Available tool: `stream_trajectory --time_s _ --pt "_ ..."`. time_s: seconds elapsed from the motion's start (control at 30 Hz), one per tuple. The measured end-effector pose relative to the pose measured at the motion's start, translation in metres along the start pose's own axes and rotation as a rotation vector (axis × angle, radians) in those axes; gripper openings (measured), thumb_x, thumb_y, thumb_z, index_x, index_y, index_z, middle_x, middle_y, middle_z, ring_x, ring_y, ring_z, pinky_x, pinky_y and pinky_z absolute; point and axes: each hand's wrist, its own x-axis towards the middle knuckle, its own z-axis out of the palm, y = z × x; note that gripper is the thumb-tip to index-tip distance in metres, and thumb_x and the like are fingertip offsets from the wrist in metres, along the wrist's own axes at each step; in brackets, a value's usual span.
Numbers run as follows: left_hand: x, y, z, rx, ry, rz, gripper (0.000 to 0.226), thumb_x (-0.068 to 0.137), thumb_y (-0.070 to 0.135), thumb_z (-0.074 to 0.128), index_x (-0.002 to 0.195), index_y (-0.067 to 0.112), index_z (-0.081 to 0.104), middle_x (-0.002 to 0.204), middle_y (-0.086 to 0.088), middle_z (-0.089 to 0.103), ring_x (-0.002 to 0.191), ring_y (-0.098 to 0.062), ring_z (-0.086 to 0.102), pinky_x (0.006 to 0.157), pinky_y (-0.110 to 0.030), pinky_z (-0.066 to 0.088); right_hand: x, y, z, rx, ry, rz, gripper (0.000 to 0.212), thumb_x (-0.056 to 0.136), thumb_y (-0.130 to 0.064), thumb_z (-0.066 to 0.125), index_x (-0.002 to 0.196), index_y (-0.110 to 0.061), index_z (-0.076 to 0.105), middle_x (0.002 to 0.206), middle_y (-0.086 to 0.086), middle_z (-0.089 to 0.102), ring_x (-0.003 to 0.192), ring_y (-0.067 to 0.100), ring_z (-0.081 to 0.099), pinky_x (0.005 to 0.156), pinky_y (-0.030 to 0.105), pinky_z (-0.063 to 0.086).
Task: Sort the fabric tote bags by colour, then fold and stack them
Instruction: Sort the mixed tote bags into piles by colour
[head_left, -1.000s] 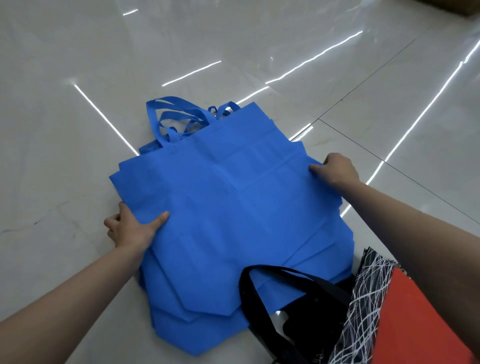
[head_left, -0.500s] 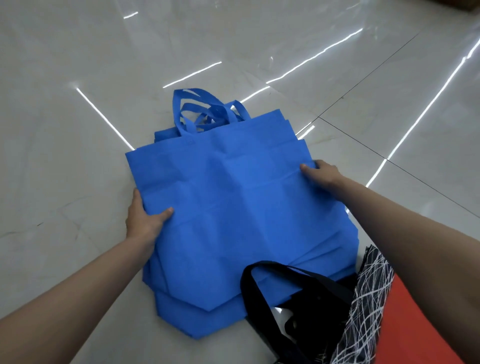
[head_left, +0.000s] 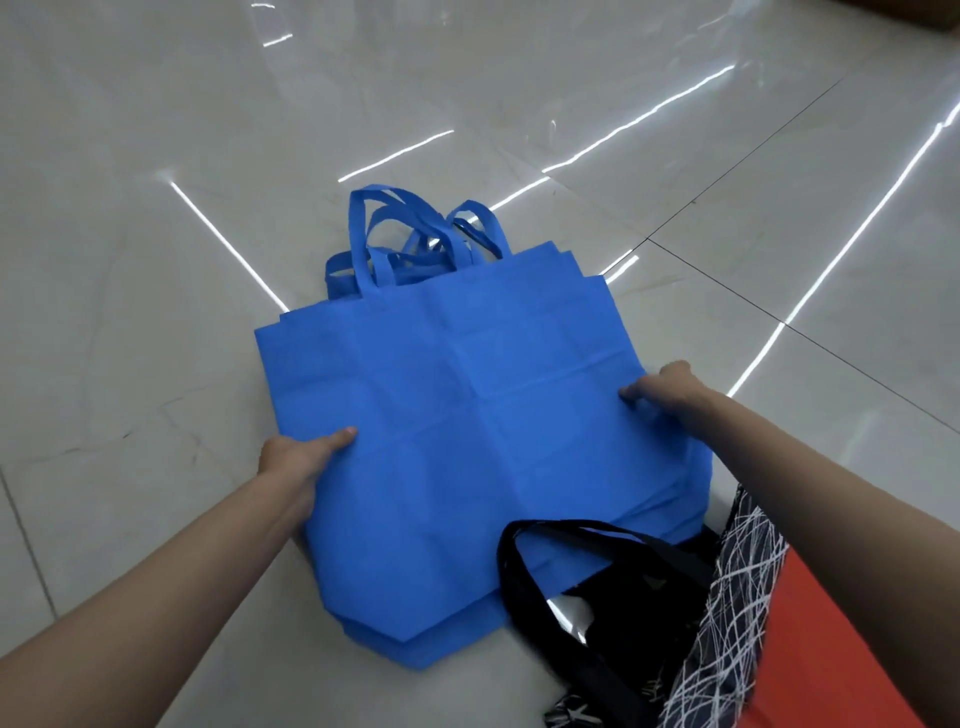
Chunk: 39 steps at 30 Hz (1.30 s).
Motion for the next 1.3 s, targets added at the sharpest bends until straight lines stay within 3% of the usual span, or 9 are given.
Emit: stream_trajectory --time_s 0.13,0.3,0.47,0.6,0.93,1.07,1.17,1.23,1.3 --pt "-0.008 0.003 -0.009 -0.057 -0.03 -0.042 0.054 0.071 0.008 0.079 0.118 -0.001 0.055 0.116 -0.013 0.061 0.1 -0.034 0.059 0.076 -0.044 0.046 -0.013 0.001 0.01 0.058 -0.076 -0.038 0.046 0.083 -0.019 0.067 0.121 -0.001 0.049 0.119 0.012 0.055 0.103 0.031 0.054 0.084 0.038 0.045" --pt "-0.008 0.004 -0.063 -0.059 -0.074 0.038 0.05 0.071 0.007 0.079 0.116 -0.001 0.057 0.114 -0.012 0.063 0.095 -0.031 0.062 0.077 -0.041 0.051 -0.048 -0.021 0.043 -0.106 -0.062 -0.341 0.023 0.086 -0.017 0.054 0.105 -0.005 0.052 0.108 0.013 0.059 0.097 0.031 0.058 0.089 0.046 0.05" --pt "0.001 -0.002 -0.161 -0.061 -0.022 0.205 0.053 0.079 0.008 0.073 0.126 0.004 0.049 0.123 -0.011 0.059 0.104 -0.031 0.06 0.082 -0.044 0.051 -0.102 -0.064 0.103 0.042 -0.258 -0.408 0.03 0.09 -0.006 0.052 0.12 -0.01 0.051 0.115 0.009 0.06 0.096 0.025 0.06 0.084 0.037 0.049" --pt "0.004 0.002 -0.236 -0.103 0.061 0.324 0.043 0.082 0.0 0.066 0.121 0.009 0.051 0.119 -0.008 0.06 0.099 -0.027 0.061 0.077 -0.038 0.05 -0.146 -0.103 0.151 0.225 -0.398 -0.443 0.036 0.09 -0.006 0.058 0.124 -0.015 0.052 0.113 0.007 0.064 0.093 0.022 0.064 0.083 0.034 0.05" --pt "0.013 0.001 -0.415 -0.037 0.293 0.371 0.05 0.082 -0.005 0.064 0.128 0.002 0.046 0.116 -0.008 0.054 0.099 -0.024 0.053 0.084 -0.039 0.044 -0.259 -0.173 0.313 0.216 -0.551 -0.498 0.032 0.089 -0.005 0.056 0.12 -0.011 0.054 0.108 0.005 0.063 0.088 0.019 0.062 0.077 0.031 0.05" --pt "0.025 -0.033 -0.478 -0.044 0.355 0.313 0.056 0.08 0.005 0.071 0.129 0.002 0.044 0.124 -0.012 0.055 0.104 -0.03 0.056 0.085 -0.044 0.047 -0.286 -0.165 0.365 0.222 -0.547 -0.483 0.037 0.088 -0.007 0.055 0.124 -0.013 0.049 0.104 -0.001 0.059 0.085 0.015 0.06 0.075 0.029 0.048" --pt "0.035 -0.054 -0.501 -0.082 0.405 0.257 0.082 0.076 0.024 0.075 0.142 0.008 0.029 0.132 -0.01 0.048 0.112 -0.029 0.053 0.086 -0.045 0.047 -0.296 -0.152 0.388 0.161 -0.485 -0.551 0.055 0.087 -0.011 0.056 0.137 -0.015 0.035 0.123 0.001 0.051 0.102 0.02 0.056 0.083 0.031 0.045" --pt "0.035 -0.063 -0.505 0.112 0.561 0.233 0.094 0.08 0.035 0.071 0.148 0.007 0.013 0.142 -0.013 0.032 0.127 -0.031 0.039 0.098 -0.046 0.039 -0.299 -0.14 0.396 0.018 -0.382 -0.66 0.066 0.088 -0.015 0.056 0.145 -0.014 0.024 0.133 0.005 0.04 0.117 0.023 0.048 0.091 0.031 0.041" --pt "0.022 -0.077 -0.502 0.483 0.626 0.294 0.104 0.076 0.051 0.07 0.148 0.005 0.011 0.149 -0.02 0.02 0.136 -0.035 0.023 0.108 -0.048 0.027 -0.304 -0.119 0.393 -0.178 -0.245 -0.829 0.073 0.09 -0.031 0.058 0.149 -0.012 0.019 0.146 0.011 0.028 0.131 0.027 0.035 0.103 0.036 0.034"
